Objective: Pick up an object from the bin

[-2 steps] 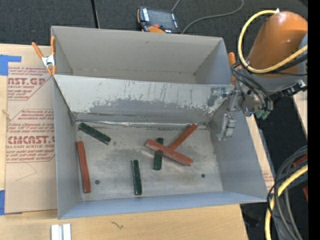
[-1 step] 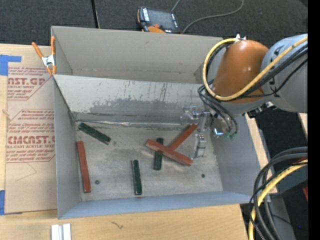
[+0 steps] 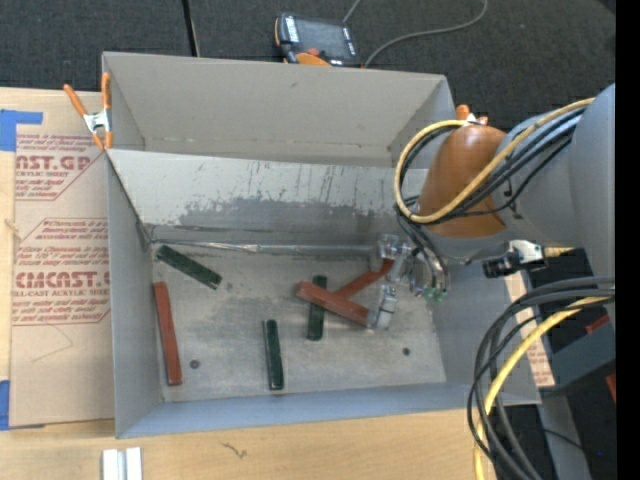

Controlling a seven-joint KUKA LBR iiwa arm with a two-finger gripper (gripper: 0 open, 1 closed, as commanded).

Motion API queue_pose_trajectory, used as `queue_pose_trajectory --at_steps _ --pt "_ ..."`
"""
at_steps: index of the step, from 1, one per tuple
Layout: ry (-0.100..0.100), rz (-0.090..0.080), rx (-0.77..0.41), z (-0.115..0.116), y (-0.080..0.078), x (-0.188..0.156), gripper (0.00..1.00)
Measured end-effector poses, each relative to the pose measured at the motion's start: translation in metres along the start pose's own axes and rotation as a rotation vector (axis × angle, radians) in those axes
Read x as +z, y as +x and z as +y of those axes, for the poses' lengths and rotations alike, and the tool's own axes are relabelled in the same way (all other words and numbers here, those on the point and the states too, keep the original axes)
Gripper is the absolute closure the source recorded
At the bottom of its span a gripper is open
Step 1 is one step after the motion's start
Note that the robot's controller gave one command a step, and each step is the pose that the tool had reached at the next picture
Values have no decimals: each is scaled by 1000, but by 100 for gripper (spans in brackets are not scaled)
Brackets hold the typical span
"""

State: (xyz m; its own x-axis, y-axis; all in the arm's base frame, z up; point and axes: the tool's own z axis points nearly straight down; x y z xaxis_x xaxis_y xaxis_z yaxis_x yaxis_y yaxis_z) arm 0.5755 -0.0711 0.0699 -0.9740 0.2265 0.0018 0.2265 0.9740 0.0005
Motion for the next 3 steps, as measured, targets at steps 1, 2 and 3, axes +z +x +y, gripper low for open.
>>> queue_pose_trajectory --at_steps 1,2,3 --pt "0 -6 -349 12 1 -28 0" --pt "1 -1 -391 18 -15 0 0" --pt "2 -4 -390 17 -17 -4 100"
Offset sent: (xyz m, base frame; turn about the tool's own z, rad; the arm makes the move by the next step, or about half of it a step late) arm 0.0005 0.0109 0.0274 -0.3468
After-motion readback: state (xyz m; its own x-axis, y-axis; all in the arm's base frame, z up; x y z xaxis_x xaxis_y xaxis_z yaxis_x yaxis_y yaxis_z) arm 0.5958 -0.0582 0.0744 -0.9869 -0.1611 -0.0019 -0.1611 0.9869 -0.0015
